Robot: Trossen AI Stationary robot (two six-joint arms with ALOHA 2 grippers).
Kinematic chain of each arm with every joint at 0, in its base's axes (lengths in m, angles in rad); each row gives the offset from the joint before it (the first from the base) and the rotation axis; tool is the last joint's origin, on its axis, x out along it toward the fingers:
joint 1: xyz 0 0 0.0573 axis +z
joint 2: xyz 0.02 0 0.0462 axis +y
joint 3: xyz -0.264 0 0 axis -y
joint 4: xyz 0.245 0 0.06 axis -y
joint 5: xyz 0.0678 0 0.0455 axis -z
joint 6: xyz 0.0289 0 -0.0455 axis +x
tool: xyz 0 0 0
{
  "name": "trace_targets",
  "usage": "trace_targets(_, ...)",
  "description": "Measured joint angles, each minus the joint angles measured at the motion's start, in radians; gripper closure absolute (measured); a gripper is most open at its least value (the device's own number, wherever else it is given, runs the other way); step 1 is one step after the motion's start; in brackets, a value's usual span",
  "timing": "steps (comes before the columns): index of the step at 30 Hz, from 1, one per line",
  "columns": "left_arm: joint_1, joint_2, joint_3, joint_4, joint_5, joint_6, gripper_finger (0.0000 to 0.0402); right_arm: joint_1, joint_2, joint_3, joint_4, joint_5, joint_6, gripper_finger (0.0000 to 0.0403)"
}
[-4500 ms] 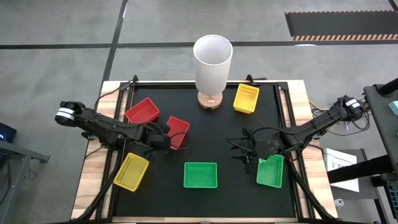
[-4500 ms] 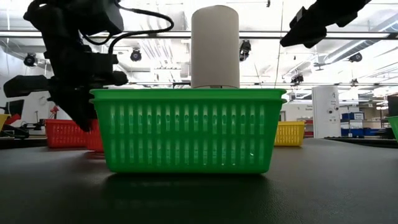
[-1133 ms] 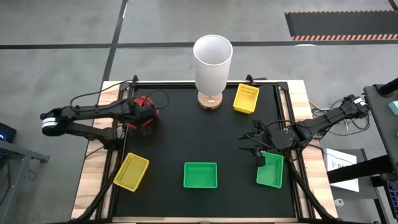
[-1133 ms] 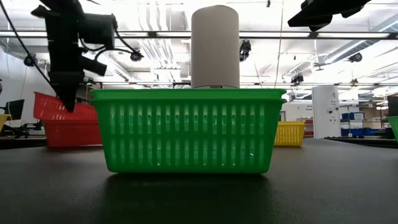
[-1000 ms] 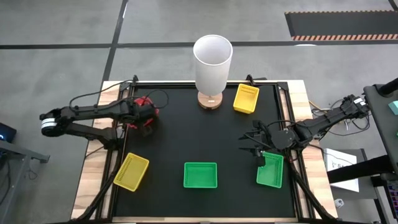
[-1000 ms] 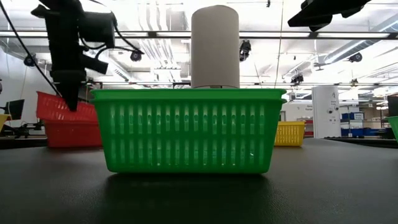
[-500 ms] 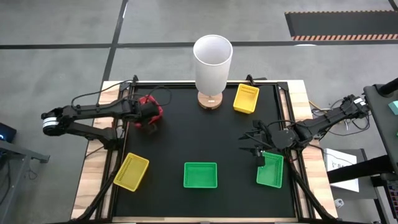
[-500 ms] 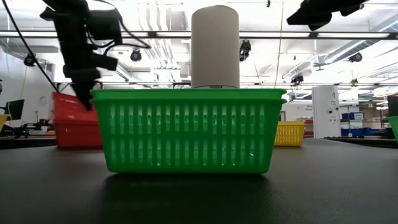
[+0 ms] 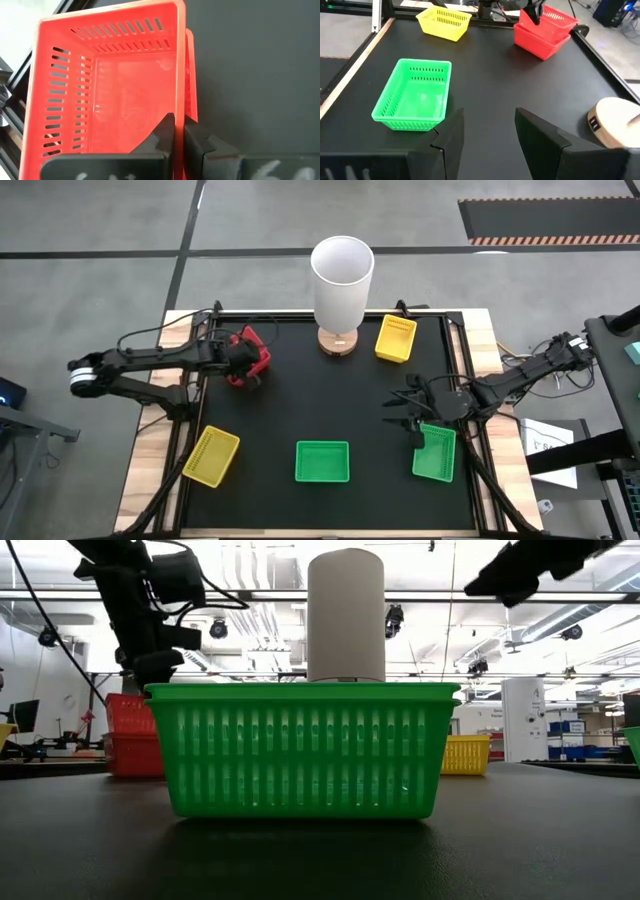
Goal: Stack baskets by color
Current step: Stack the bottom red bin on the stacked red bins
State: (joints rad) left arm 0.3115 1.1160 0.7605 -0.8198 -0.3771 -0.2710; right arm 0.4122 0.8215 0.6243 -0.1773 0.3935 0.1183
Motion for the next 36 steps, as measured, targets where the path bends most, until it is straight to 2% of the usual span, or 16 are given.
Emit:
trace_targets(7,0.003,0.024,-0.018,0.005,-0.001,-0.008,0.0401,0.000,0.000,-0.054,0.055,0.000,-0.003,0.0236)
trace_targets(23,0.006,0.053,-0.027,0.029,-0.001,0.023,0.0402,0.000,-0.002,-0.051,0.059,0.000,-0.014,0.0236)
trace_targets(28,0.008,0.052,-0.029,0.027,0.035,0.022,0.0401,0.000,-0.002,-0.051,0.058,0.000,-0.014,0.0236)
trace_targets(31,0.008,0.053,-0.030,0.027,0.058,0.020,0.0389,0.000,-0.002,-0.052,0.058,0.000,-0.014,0.0236)
trace_targets(36,0.008,0.051,-0.025,0.027,0.056,0.025,0.0337,0.000,-0.002,-0.053,0.058,0.000,-0.014,0.0236)
